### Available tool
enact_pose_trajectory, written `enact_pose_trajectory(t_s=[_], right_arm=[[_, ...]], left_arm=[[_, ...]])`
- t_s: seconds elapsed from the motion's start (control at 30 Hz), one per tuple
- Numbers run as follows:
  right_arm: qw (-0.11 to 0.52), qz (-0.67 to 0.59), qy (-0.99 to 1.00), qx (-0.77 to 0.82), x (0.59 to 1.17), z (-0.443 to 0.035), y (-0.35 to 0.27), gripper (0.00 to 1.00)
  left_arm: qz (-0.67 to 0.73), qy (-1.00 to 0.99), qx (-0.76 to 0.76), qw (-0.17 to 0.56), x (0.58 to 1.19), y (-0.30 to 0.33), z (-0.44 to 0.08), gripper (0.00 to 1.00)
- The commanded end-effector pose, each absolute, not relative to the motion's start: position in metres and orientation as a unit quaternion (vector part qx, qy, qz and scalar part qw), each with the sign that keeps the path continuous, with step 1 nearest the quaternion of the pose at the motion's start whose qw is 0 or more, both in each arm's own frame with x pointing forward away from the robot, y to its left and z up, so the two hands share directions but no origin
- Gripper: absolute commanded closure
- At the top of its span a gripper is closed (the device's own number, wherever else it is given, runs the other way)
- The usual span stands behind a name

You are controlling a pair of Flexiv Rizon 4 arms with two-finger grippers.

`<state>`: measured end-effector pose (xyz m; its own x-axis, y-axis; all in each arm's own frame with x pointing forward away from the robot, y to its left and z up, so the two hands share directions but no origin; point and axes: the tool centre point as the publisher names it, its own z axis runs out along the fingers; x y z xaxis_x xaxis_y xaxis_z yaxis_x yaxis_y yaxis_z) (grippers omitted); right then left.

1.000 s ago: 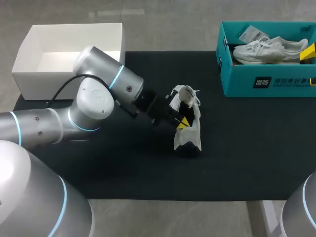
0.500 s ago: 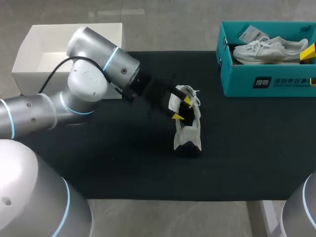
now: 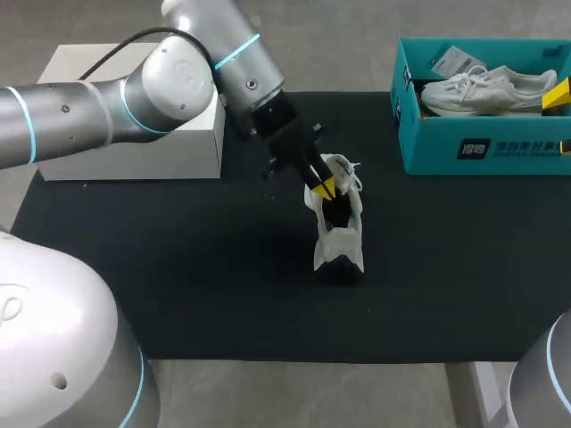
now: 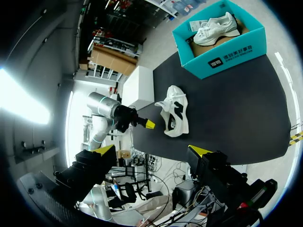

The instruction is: Take the shoe out of the shoebox, open the shoe tongue, remove and reinsert the insole, then place the shoe into the shoebox

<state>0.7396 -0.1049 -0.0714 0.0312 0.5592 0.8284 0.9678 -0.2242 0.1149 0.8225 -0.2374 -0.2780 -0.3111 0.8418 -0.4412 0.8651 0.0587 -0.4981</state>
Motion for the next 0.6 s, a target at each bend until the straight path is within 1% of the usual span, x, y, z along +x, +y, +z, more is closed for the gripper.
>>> enact_pose_trajectory(t_s=[0.03, 0.17, 0.2, 0.3, 0.37, 0.43, 0.6], right_arm=[[0.255, -0.4, -0.569, -0.672, 0.741, -0.072, -0.105, 0.0], [0.255, -0.4, -0.569, -0.672, 0.741, -0.072, -0.105, 0.0], [0.255, -0.4, -0.569, -0.672, 0.741, -0.072, -0.105, 0.0], [0.255, -0.4, -0.569, -0.672, 0.741, -0.072, -0.105, 0.0], [0.255, -0.4, -0.569, -0.672, 0.741, -0.072, -0.105, 0.0], [0.255, -0.4, -0.569, -0.672, 0.741, -0.072, -0.105, 0.0], [0.255, -0.4, -0.569, -0.672, 0.741, -0.072, -0.105, 0.0]], left_arm=[[-0.263, 0.719, 0.64, -0.062, 0.824, -0.241, -0.272, 1.0], [-0.263, 0.719, 0.64, -0.062, 0.824, -0.241, -0.272, 1.0], [-0.226, 0.715, 0.661, -0.037, 0.825, -0.245, -0.276, 1.0], [-0.193, 0.685, 0.703, -0.011, 0.837, -0.252, -0.286, 1.0], [-0.206, 0.668, 0.714, -0.024, 0.845, -0.255, -0.292, 1.0], [-0.184, 0.648, 0.738, -0.021, 0.849, -0.258, -0.301, 1.0], [-0.166, 0.624, 0.76, -0.072, 0.854, -0.266, -0.315, 1.0]])
